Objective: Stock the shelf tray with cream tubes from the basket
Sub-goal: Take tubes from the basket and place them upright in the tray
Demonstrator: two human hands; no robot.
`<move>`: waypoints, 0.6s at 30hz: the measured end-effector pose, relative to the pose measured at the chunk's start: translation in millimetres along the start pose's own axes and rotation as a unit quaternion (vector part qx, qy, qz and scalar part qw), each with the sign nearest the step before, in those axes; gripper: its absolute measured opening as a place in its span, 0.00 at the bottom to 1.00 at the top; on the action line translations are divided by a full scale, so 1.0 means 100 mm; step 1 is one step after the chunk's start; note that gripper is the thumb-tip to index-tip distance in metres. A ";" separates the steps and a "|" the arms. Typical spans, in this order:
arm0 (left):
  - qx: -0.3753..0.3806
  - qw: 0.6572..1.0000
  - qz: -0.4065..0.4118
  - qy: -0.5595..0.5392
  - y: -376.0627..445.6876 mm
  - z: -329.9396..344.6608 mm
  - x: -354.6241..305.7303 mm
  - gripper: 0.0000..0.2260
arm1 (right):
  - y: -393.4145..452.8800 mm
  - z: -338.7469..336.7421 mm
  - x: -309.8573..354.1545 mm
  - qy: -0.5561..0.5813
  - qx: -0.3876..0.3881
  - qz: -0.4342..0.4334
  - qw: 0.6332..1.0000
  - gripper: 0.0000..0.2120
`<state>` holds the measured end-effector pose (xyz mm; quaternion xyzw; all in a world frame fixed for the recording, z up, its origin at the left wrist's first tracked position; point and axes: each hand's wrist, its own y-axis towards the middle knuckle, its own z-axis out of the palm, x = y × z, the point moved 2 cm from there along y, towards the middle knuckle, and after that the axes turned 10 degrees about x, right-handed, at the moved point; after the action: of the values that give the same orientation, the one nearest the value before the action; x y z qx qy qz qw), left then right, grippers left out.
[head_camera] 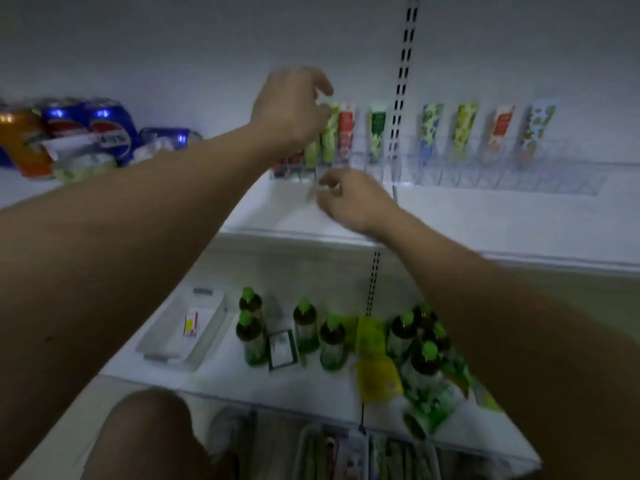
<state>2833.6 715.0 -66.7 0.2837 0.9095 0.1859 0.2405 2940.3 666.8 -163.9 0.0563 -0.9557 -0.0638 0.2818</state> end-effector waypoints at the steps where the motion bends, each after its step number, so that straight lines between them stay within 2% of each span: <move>1: 0.001 1.000 0.000 -0.026 -0.17 0.01 -0.04 0.13 | -0.04 -0.03 0.01 -0.002 -0.027 0.005 1.000 0.16; 4: 0.005 0.997 -0.006 -0.077 -0.61 0.05 -0.08 0.11 | -0.16 -0.07 0.12 0.046 -0.072 0.000 0.996 0.08; 6: 0.008 0.994 -0.009 -0.113 -0.90 0.09 -0.08 0.07 | -0.33 -0.08 0.26 0.073 -0.091 -0.023 0.993 0.08; 9: -0.008 0.986 -0.016 -0.168 -1.33 0.20 -0.03 0.07 | -0.69 -0.03 0.37 0.076 -0.068 -0.043 0.994 0.10; 11: -0.003 0.979 -0.053 -0.194 -1.59 0.35 0.09 0.07 | -0.91 0.07 0.35 0.072 -0.057 -0.035 0.995 0.10; 15: 0.097 0.964 -0.131 -0.209 -2.06 0.89 0.40 0.07 | -1.18 0.55 0.21 0.118 -0.040 -0.002 0.992 0.10; 18: 0.185 0.943 -0.199 -0.193 -2.39 1.37 0.66 0.05 | -1.30 1.14 -0.07 0.126 0.059 0.050 0.989 0.10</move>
<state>2758.4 598.6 -313.2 0.1671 0.9018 -0.0954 0.3869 2892.7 550.4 -282.4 0.0325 -0.9164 0.0148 0.3987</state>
